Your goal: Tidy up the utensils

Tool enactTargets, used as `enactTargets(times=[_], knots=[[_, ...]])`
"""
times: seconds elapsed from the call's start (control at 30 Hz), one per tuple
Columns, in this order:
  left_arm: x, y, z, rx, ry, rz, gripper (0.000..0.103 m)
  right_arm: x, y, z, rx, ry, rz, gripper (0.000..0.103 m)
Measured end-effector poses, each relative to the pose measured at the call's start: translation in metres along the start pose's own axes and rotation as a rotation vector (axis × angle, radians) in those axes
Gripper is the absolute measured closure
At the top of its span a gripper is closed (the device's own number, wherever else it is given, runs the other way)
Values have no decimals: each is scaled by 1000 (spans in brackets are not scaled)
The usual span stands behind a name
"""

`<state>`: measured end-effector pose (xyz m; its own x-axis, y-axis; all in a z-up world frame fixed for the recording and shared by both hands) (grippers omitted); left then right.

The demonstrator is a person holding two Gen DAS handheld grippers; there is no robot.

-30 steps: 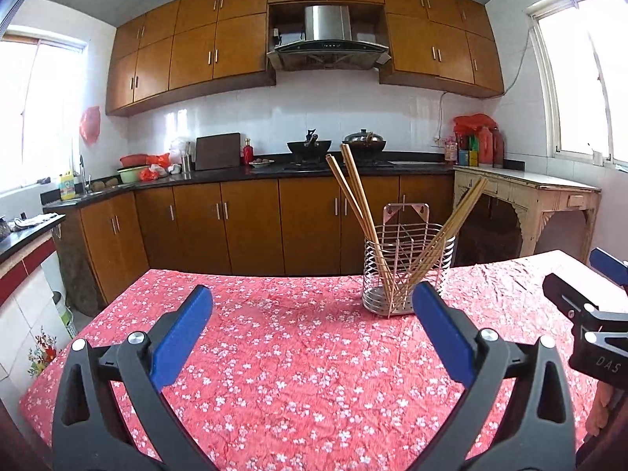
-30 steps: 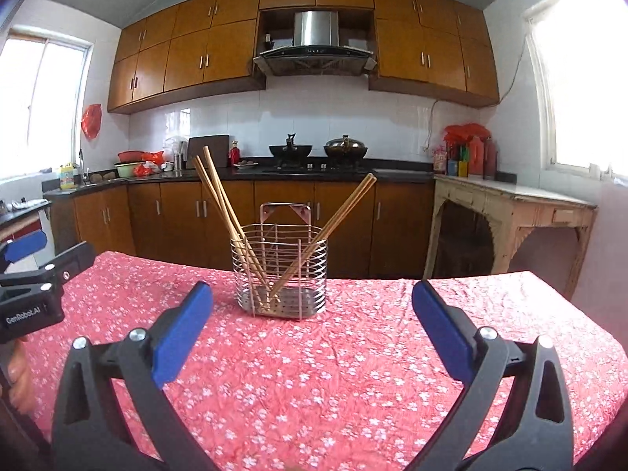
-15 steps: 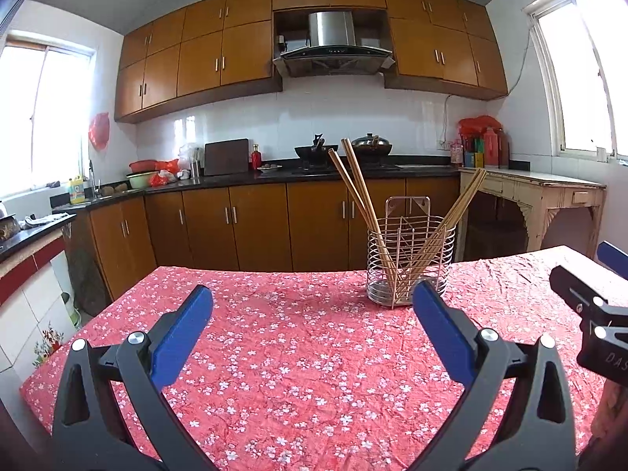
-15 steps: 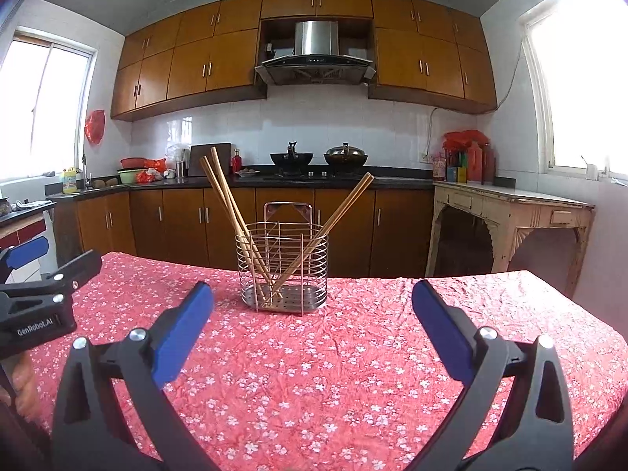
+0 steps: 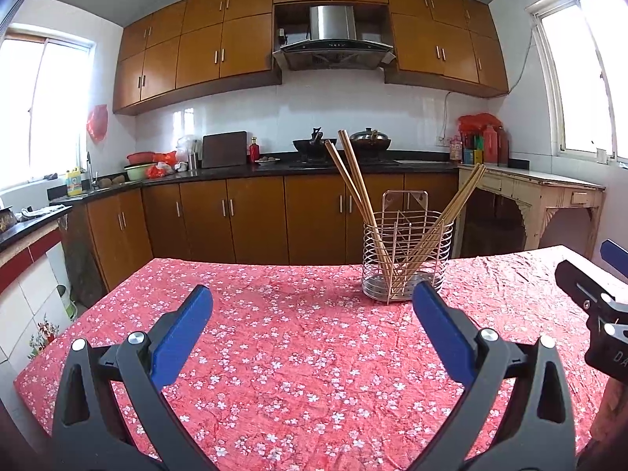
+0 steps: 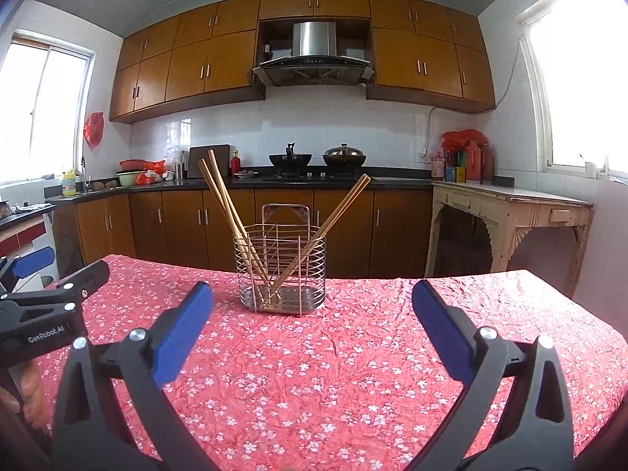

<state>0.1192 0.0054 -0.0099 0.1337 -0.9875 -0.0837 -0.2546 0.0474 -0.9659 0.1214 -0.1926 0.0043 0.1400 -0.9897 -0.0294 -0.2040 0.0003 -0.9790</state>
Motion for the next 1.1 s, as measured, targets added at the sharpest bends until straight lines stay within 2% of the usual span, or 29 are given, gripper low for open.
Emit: enactTargets(times=[1.1], knots=[[3, 2, 2, -5, -1, 1, 2, 1, 3, 1, -12, 1, 13, 4]])
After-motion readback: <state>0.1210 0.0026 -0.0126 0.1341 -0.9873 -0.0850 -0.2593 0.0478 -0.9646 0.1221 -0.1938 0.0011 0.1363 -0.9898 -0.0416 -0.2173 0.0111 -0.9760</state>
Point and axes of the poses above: each gripper's, at about its wrist camera, not at the fingertips, and z roughly the way its jaws point, x to its right, y to its underside, the point moved 6 cm from there along z, roughly the way its jaws point, and after that the axes turned 10 degrees about -y, right-handed, at the moved point
